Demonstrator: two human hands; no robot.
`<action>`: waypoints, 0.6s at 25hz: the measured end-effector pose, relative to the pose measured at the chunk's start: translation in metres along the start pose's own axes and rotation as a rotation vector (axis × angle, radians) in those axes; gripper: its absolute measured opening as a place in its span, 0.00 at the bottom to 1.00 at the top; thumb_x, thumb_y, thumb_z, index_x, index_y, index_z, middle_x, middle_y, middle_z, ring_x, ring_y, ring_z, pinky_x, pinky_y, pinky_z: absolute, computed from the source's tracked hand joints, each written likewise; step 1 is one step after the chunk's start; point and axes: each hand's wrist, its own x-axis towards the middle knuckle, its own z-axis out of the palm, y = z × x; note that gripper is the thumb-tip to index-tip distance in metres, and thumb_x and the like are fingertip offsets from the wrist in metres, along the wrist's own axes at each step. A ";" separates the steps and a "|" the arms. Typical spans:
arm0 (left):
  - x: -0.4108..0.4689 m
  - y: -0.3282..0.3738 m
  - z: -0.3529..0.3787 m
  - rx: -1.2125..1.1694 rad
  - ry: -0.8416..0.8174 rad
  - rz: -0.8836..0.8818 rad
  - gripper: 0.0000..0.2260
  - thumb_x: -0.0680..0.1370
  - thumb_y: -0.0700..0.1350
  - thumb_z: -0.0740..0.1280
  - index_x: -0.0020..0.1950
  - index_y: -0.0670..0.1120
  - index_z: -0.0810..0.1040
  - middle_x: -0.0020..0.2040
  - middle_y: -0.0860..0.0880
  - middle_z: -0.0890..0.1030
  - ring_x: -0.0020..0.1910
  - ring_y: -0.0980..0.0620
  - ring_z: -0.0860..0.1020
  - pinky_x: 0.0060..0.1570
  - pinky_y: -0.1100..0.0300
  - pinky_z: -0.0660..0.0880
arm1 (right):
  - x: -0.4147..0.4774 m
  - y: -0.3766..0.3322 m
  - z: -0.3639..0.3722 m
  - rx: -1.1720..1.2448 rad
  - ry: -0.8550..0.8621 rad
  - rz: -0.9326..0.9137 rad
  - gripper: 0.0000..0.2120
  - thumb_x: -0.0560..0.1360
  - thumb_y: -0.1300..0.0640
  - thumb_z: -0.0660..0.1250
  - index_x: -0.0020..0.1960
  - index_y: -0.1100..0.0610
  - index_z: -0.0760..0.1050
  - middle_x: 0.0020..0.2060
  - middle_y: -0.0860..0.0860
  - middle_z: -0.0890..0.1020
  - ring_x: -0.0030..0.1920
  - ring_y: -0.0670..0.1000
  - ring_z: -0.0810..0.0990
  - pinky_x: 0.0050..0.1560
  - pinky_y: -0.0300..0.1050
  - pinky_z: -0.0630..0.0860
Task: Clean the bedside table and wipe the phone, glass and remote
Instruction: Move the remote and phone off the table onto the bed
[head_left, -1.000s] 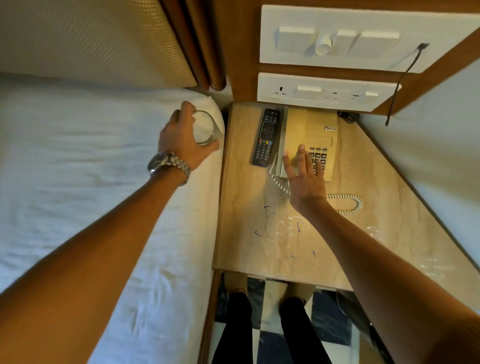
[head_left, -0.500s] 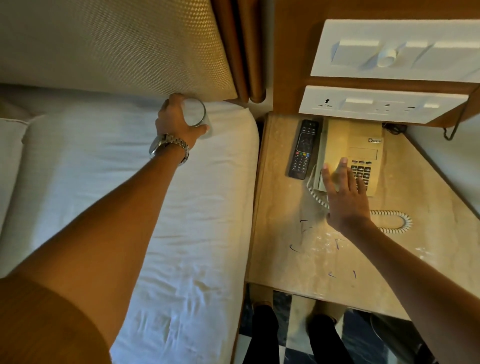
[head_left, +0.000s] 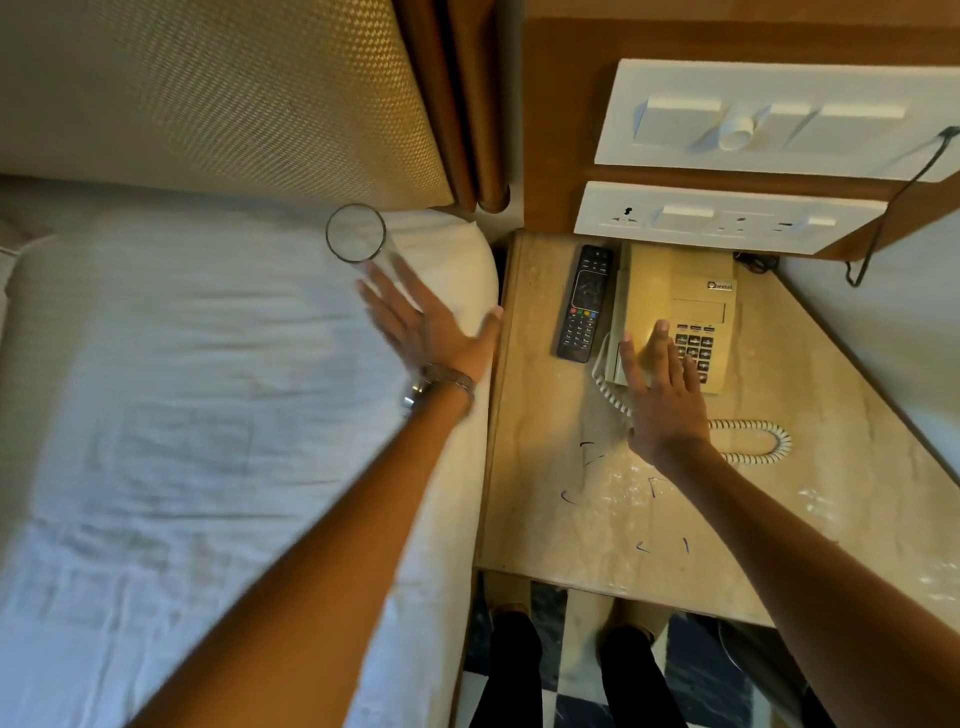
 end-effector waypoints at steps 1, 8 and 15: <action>-0.020 0.010 0.021 0.057 -0.088 0.081 0.48 0.72 0.60 0.74 0.82 0.42 0.52 0.81 0.37 0.54 0.81 0.36 0.51 0.76 0.43 0.57 | 0.000 0.002 0.001 0.005 0.002 -0.008 0.57 0.74 0.49 0.73 0.81 0.54 0.30 0.78 0.67 0.33 0.81 0.66 0.38 0.81 0.61 0.51; -0.033 0.068 0.130 0.134 -0.409 0.237 0.23 0.80 0.46 0.69 0.74 0.47 0.67 0.72 0.41 0.68 0.70 0.40 0.69 0.55 0.48 0.80 | 0.007 0.018 0.008 -0.023 0.056 -0.054 0.51 0.76 0.51 0.69 0.82 0.50 0.33 0.80 0.64 0.37 0.82 0.63 0.41 0.78 0.71 0.45; -0.023 0.073 0.138 0.349 -0.406 0.275 0.32 0.76 0.50 0.75 0.74 0.47 0.63 0.67 0.38 0.74 0.60 0.36 0.79 0.48 0.45 0.81 | 0.014 0.038 -0.005 -0.011 0.100 -0.165 0.41 0.82 0.54 0.63 0.83 0.49 0.38 0.82 0.64 0.44 0.82 0.62 0.45 0.81 0.65 0.47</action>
